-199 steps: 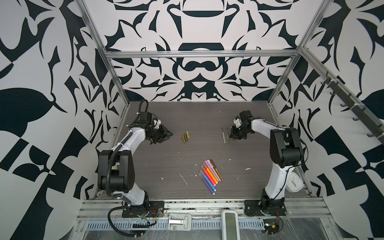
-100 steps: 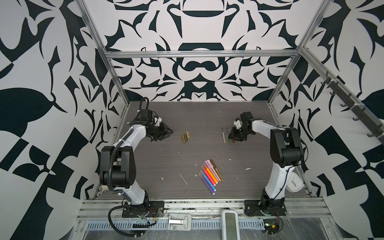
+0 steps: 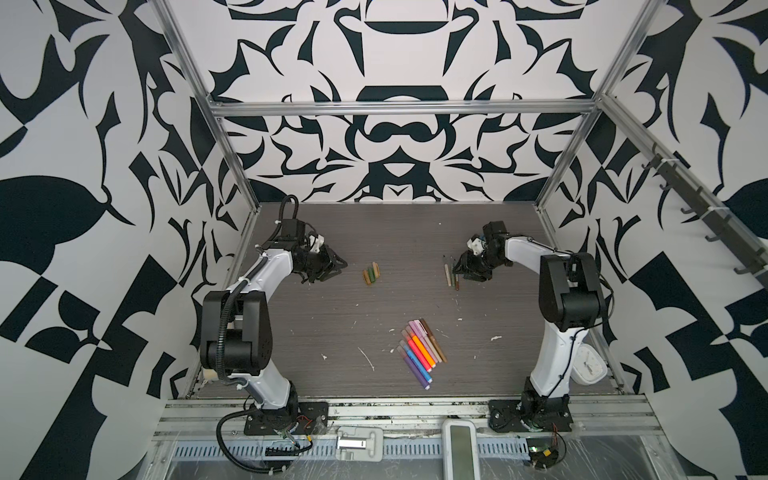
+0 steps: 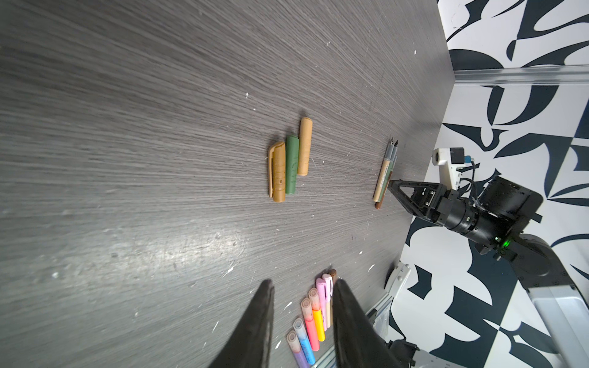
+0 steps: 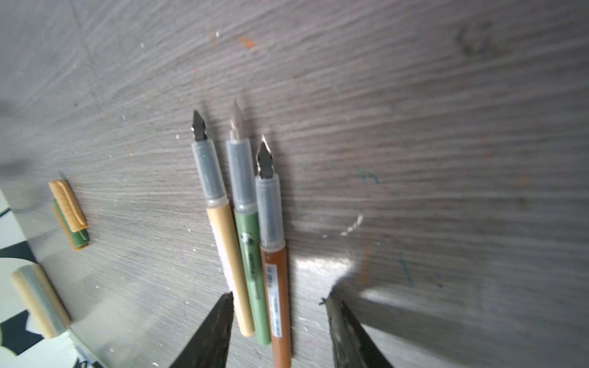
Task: Open the pen caps
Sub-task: 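Lower the brown pen next to the green pen and open the right gripper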
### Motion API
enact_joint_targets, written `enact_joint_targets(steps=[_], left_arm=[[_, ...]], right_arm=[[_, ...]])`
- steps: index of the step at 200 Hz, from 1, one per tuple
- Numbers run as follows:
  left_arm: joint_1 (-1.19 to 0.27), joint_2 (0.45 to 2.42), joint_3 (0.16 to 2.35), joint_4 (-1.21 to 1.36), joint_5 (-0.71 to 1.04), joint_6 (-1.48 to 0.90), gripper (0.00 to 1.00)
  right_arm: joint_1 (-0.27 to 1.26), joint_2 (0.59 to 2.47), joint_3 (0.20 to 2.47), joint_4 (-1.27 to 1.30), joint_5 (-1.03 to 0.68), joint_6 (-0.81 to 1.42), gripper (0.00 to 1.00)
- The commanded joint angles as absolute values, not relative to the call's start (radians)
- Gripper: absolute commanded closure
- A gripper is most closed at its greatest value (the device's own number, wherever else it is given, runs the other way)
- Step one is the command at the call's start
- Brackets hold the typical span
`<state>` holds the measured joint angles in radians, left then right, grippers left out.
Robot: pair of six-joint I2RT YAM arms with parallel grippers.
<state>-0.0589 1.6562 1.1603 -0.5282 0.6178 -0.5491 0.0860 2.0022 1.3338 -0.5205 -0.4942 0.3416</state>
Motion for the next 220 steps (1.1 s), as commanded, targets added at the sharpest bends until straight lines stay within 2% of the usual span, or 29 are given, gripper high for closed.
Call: enact_joint_targets(steps=[1, 28, 98, 154, 220], left_arm=[[-0.054, 1.664, 1.158, -0.538, 0.635, -0.537, 0.66], [-0.054, 1.657, 1.149, -0.537, 0.635, -0.540, 0.66], [-0.054, 1.637, 1.124, -0.523, 0.630, -0.551, 0.66], [-0.054, 1.632, 1.115, -0.514, 0.629, -0.561, 0.66], [-0.052, 1.629, 1.102, -0.511, 0.629, -0.558, 0.66]], right_arm=[[0.090, 2.032, 1.368, -0.511, -0.532, 0.357, 0.56], [0.090, 2.040, 1.383, -0.512, -0.522, 0.370, 0.75], [0.090, 2.061, 1.411, -0.550, -0.474, 0.370, 0.78], [0.091, 2.096, 1.501, -0.605, -0.445, 0.354, 0.84], [0.089, 2.129, 1.552, -0.626, -0.465, 0.352, 0.84]])
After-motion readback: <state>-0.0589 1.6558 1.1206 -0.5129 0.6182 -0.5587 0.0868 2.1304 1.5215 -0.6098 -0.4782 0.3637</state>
